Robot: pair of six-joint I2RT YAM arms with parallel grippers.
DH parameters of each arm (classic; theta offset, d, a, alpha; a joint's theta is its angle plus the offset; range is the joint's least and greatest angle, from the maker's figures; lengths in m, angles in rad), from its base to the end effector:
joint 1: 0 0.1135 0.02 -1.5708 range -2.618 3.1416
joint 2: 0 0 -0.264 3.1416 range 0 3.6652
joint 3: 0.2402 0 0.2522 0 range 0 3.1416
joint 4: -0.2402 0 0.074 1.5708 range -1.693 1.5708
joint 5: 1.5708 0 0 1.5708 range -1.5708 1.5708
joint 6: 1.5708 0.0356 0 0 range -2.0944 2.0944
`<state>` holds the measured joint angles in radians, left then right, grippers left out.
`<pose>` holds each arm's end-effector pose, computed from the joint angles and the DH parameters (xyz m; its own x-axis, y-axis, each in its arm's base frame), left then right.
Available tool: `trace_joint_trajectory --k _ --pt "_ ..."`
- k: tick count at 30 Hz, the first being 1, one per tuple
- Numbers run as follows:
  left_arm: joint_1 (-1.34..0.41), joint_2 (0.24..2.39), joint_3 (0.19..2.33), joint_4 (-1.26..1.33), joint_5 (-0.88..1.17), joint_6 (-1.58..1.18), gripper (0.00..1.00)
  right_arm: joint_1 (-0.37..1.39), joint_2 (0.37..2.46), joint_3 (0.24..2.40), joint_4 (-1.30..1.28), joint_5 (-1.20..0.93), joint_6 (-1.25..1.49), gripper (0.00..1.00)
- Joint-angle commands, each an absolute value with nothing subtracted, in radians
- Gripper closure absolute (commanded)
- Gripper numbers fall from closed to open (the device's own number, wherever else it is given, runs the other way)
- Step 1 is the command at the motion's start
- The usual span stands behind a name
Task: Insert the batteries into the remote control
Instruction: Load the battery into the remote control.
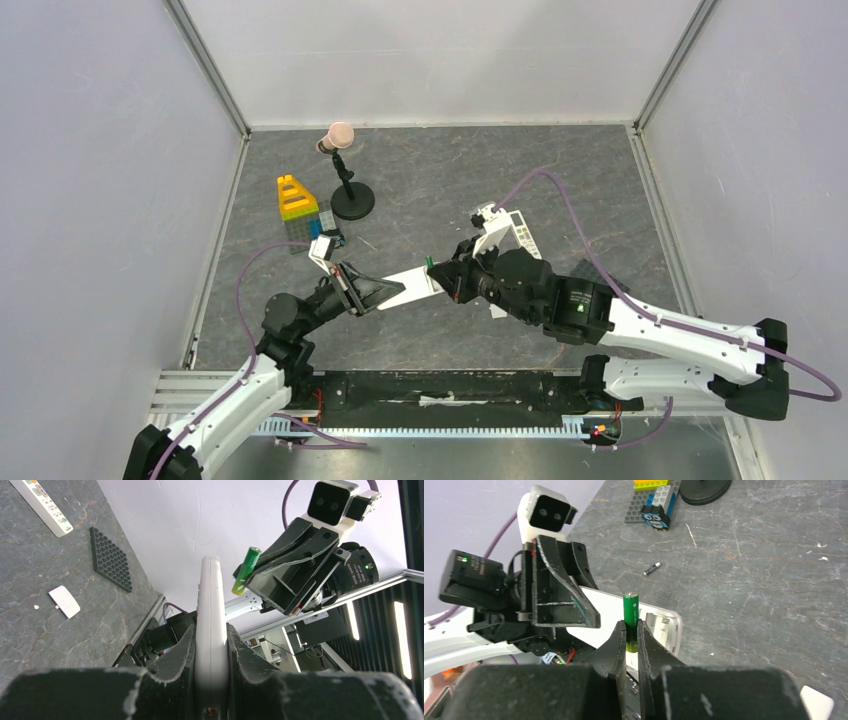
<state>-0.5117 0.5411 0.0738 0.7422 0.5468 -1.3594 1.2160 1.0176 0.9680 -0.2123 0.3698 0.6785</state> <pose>0.1129 -0.0847 0.2210 -0.7859 -0.5165 -0.3400 0.4107 -0.0251 -0.9114 0.0928 0.2135 0.3581 -0.5427 0.2198 -0.8107 -0.5298 0.6594 0.5334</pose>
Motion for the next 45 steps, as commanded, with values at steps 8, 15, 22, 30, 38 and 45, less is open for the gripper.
trace_joint_trajectory --k 8,15,22,30,38,45 --pt "-0.506 0.540 0.101 0.813 0.515 -1.461 0.98 1.251 1.073 1.048 -0.299 0.476 0.627 0.96" --pt "-0.505 0.550 0.083 0.860 0.502 -1.493 0.98 1.258 1.089 1.047 -0.305 0.475 0.624 0.95" --pt "-0.505 0.558 0.077 0.877 0.499 -1.498 0.98 1.258 1.075 1.045 -0.307 0.458 0.636 0.86" --pt "-0.505 0.563 0.069 0.890 0.496 -1.497 0.98 1.258 1.051 1.044 -0.304 0.437 0.641 0.81" --pt "-0.506 0.562 0.066 0.890 0.496 -1.494 0.98 1.258 1.048 1.045 -0.302 0.437 0.644 0.74" --pt "-0.505 0.565 0.060 0.888 0.497 -1.489 0.98 1.258 1.029 1.050 -0.303 0.459 0.660 0.72"
